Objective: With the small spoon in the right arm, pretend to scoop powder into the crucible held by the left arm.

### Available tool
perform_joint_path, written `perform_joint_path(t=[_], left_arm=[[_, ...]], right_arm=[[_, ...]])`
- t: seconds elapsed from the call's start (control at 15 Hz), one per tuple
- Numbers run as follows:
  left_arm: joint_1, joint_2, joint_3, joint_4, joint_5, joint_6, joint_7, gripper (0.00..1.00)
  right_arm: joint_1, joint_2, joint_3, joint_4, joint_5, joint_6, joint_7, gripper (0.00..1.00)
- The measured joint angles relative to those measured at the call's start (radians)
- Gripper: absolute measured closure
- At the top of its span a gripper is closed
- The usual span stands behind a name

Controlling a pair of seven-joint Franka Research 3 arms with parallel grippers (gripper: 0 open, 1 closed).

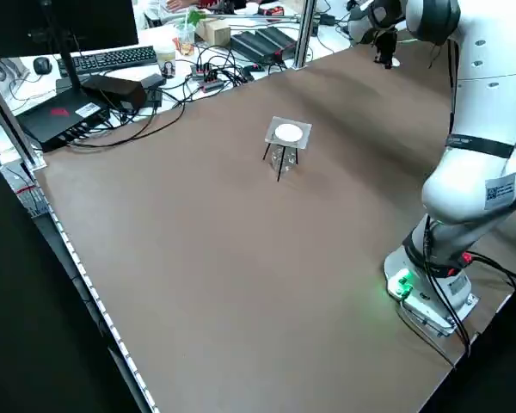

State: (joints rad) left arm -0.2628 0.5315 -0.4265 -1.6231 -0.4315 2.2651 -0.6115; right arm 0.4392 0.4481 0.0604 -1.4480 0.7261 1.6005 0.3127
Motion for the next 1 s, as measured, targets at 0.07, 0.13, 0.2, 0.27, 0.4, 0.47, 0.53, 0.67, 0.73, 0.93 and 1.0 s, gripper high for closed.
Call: perform_joint_path(t=[0.07,0.13,0.2,0.27,0.4,0.47,0.53,0.67,0.73,0.93,1.0], left_arm=[[-0.001,0.000,0.000,0.000,0.000,0.008,-0.003,0.94],[-0.003,0.000,-0.001,0.000,0.000,0.015,-0.004,0.94],[-0.006,0.000,-0.001,0.000,0.000,0.021,-0.007,0.94],[-0.009,0.000,-0.001,0.001,0.000,0.028,-0.017,0.94],[-0.013,0.000,-0.002,0.002,0.000,0.038,-0.036,0.94],[-0.016,0.000,-0.002,0.004,0.000,0.042,-0.042,0.94],[-0.018,0.000,-0.002,0.007,0.000,0.045,-0.045,0.94],[-0.020,0.000,-0.002,0.017,0.000,0.047,-0.058,0.94],[-0.020,0.000,-0.002,0.017,0.000,0.047,-0.061,0.94],[-0.020,0.000,-0.002,0.018,0.000,0.047,-0.063,0.94],[-0.020,0.000,-0.002,0.019,0.000,0.047,-0.063,0.94]], right_arm=[[0.004,0.002,0.000,0.000,0.028,-0.001,0.008,0.76],[0.006,0.006,0.000,-0.002,0.062,-0.004,0.019,0.76],[0.006,0.010,0.000,-0.003,0.085,-0.012,0.036,0.76],[0.006,0.018,0.000,-0.004,0.096,-0.028,0.050,0.76],[0.008,0.041,0.000,-0.005,0.117,-0.055,0.070,0.76],[0.010,0.052,0.001,-0.005,0.126,-0.058,0.074,0.76],[0.011,0.063,0.001,-0.005,0.133,-0.058,0.076,0.76],[0.011,0.073,0.001,-0.005,0.154,-0.060,0.079,0.76],[0.011,0.073,0.000,-0.004,0.161,-0.060,0.081,0.76],[0.009,0.073,-0.003,-0.004,0.175,-0.060,0.083,0.76],[0.007,0.073,-0.003,-0.004,0.177,-0.060,0.083,0.76]])
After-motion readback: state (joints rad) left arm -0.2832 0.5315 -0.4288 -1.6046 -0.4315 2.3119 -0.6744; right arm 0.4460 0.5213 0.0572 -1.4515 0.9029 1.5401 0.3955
